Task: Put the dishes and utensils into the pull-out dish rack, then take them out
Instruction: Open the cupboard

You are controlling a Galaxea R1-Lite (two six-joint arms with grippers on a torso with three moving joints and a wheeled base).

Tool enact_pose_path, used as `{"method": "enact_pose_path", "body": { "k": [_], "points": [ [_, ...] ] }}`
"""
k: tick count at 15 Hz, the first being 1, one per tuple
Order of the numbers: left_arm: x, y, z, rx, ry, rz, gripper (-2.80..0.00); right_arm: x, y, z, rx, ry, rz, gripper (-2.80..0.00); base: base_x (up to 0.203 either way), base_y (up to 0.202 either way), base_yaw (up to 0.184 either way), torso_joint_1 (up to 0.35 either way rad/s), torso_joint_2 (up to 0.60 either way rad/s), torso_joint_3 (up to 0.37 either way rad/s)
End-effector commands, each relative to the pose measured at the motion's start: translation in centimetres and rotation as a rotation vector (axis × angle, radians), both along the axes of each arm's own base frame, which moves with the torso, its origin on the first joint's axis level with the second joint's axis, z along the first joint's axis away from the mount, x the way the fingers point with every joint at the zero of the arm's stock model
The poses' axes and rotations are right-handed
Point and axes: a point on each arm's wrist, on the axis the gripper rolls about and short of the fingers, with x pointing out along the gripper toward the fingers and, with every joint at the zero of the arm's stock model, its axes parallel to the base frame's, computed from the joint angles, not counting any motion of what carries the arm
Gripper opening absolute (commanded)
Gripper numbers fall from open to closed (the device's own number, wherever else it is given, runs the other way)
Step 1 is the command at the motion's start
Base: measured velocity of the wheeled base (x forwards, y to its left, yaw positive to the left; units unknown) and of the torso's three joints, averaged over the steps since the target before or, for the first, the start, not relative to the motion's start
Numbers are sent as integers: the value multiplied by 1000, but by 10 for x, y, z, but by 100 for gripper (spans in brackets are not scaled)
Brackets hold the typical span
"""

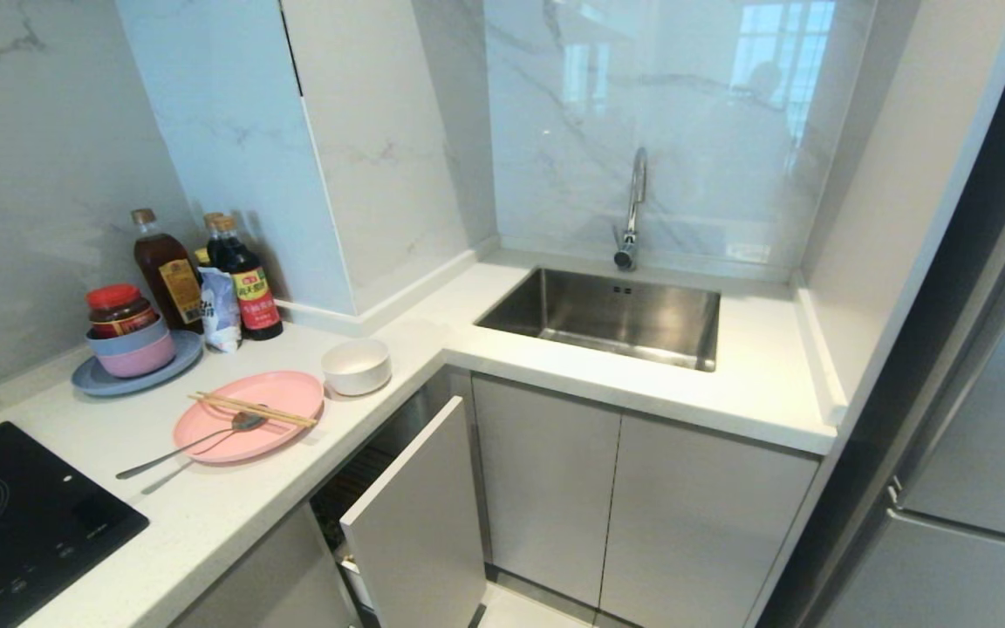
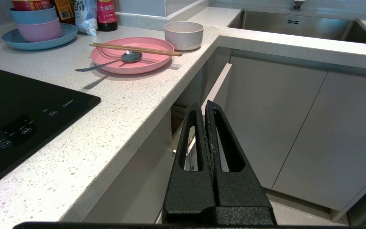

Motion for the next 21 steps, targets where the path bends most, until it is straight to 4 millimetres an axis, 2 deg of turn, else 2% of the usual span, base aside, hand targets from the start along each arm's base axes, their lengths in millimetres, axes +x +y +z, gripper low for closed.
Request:
{"method": "enact_pose_path", "body": {
  "k": [1,13,21],
  "points": [
    [0,0,0,0,-1,-1,-280,0,0,0,0,0,0,-280,0,0,0,0,0,0],
    [0,0,0,0,-1,0,-280,0,0,0,0,0,0,-280,0,0,0,0,0,0],
    [0,0,0,0,-1,1,-280,0,0,0,0,0,0,-280,0,0,0,-217,469,244]
  ]
}}
